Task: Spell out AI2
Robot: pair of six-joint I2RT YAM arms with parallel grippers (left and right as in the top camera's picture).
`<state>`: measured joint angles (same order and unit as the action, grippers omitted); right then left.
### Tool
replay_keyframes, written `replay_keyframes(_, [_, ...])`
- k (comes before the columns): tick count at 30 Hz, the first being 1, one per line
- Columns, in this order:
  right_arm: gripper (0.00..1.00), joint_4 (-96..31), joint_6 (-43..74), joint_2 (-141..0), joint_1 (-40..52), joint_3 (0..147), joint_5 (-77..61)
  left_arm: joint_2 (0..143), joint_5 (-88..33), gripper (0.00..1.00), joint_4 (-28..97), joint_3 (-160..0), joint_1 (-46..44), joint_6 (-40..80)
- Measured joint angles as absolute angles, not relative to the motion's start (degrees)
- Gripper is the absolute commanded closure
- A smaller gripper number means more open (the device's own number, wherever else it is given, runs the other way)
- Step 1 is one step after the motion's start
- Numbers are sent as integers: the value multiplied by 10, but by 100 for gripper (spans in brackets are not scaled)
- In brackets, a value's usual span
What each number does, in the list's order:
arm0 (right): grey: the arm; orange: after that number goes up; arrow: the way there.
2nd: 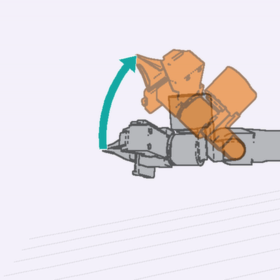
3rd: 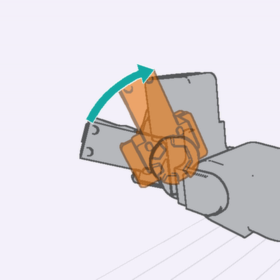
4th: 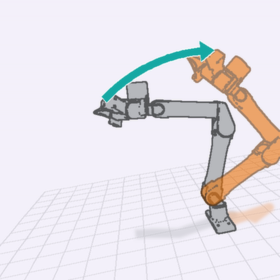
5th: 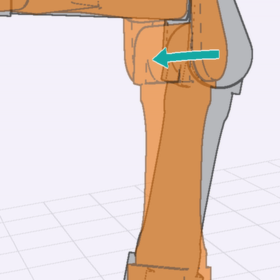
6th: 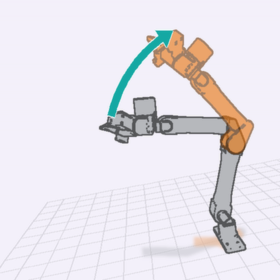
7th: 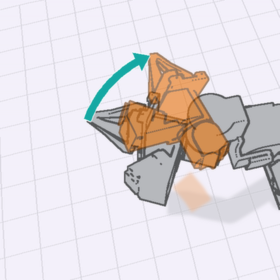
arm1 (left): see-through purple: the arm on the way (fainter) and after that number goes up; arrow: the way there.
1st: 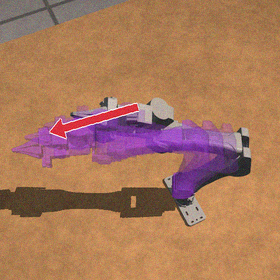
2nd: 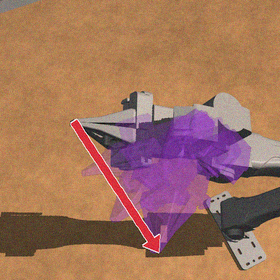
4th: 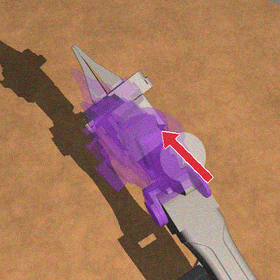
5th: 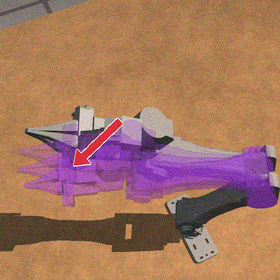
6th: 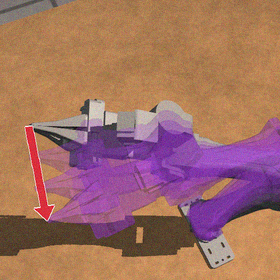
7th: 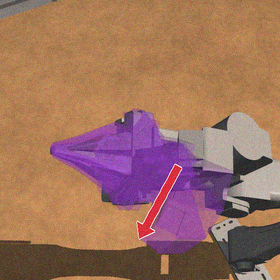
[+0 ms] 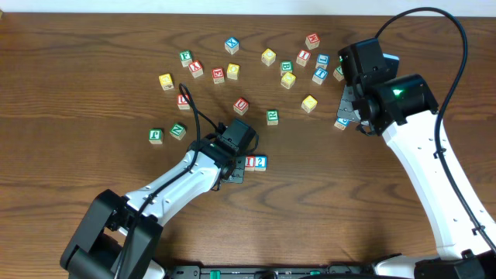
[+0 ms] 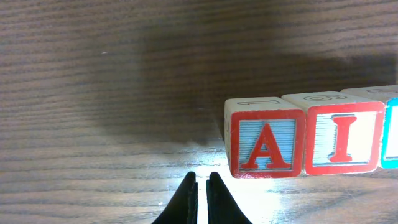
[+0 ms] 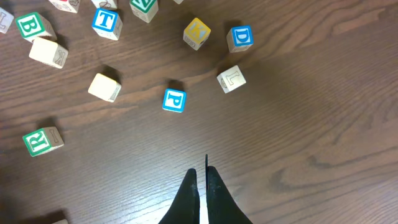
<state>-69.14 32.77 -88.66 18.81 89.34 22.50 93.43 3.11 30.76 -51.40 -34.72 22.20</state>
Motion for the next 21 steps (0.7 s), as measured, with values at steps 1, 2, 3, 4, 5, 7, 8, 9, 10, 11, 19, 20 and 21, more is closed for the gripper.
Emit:
replay_keyframes(1, [99,-691,328,-887,188,893,225,934,31,92,308,-514,-347,222])
replay_keyframes(2, [99,-691,328,-887,188,893,225,934,29,93,307,-514,-347,219])
replay_keyframes(3, [99,-691,328,-887,188,893,225,934,28,93,306,-514,-347,217])
replay_keyframes(4, [99,-691,328,-887,188,893,225,934,27,93,306,-514,-347,215])
replay_keyframes(5, [99,-691,328,-887,188,893,225,934,24,93,306,-514,-347,211])
replay_keyframes(7, [99,-691,328,-887,188,893,225,934,21,92,306,-514,-347,209])
replay_keyframes(8, [99,-691,328,-887,188,893,225,934,20,93,305,-514,-347,209])
replay_keyframes(9, [99,-691,328,-887,188,893,225,934,18,92,305,-514,-347,208])
replay_keyframes(10, [99,-691,328,-887,188,893,225,934,18,93,305,-514,-347,208])
replay_keyframes(11, [99,-691,328,-887,188,893,225,934,18,93,305,-514,-347,207])
replay_keyframes(19, [99,-691,328,-887,188,893,225,934,18,93,305,-514,-347,207])
replay_keyframes(20, [99,-691,328,-887,188,893,225,934,18,92,305,-514,-347,207])
replay_keyframes(21, [99,-691,328,-887,188,893,225,934,18,93,305,-514,-347,207])
